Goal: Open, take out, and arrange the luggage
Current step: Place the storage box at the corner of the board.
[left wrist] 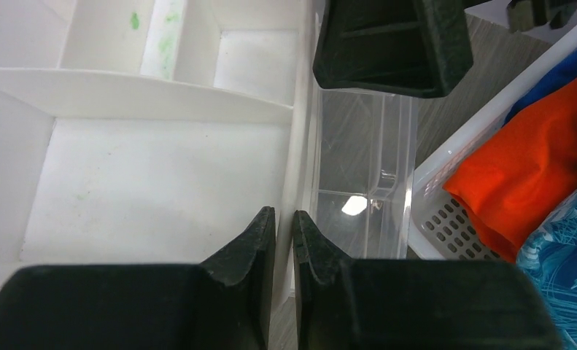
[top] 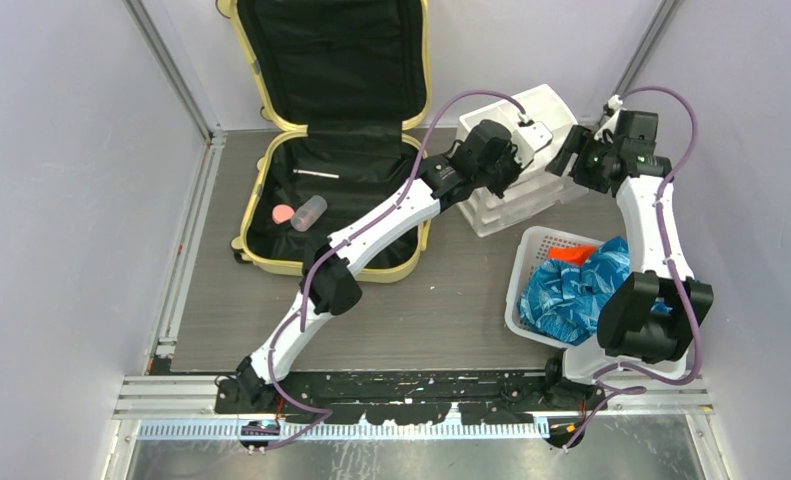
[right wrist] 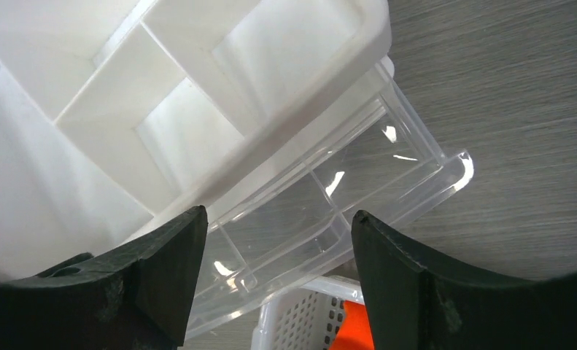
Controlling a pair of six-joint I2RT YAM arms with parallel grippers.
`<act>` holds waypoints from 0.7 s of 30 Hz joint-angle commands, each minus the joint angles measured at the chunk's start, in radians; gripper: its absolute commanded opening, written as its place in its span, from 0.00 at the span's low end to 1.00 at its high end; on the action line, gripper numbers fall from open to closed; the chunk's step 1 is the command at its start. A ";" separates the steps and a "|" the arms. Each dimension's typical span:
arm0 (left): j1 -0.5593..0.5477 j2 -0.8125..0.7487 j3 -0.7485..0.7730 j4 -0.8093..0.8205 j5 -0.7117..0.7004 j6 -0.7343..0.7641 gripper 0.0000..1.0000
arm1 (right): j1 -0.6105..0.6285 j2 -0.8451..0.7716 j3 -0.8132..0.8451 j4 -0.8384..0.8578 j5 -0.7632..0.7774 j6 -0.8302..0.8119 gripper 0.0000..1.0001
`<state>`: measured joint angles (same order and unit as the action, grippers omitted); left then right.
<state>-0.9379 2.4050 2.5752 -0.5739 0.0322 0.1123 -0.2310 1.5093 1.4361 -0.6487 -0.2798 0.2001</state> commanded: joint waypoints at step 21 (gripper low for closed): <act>0.030 -0.034 0.003 0.089 0.045 -0.041 0.18 | 0.047 -0.109 -0.094 -0.132 0.276 -0.358 0.47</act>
<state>-0.9234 2.4050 2.5725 -0.5575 0.0883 0.0814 -0.1776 1.4475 1.3685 -0.6991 -0.0719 -0.1192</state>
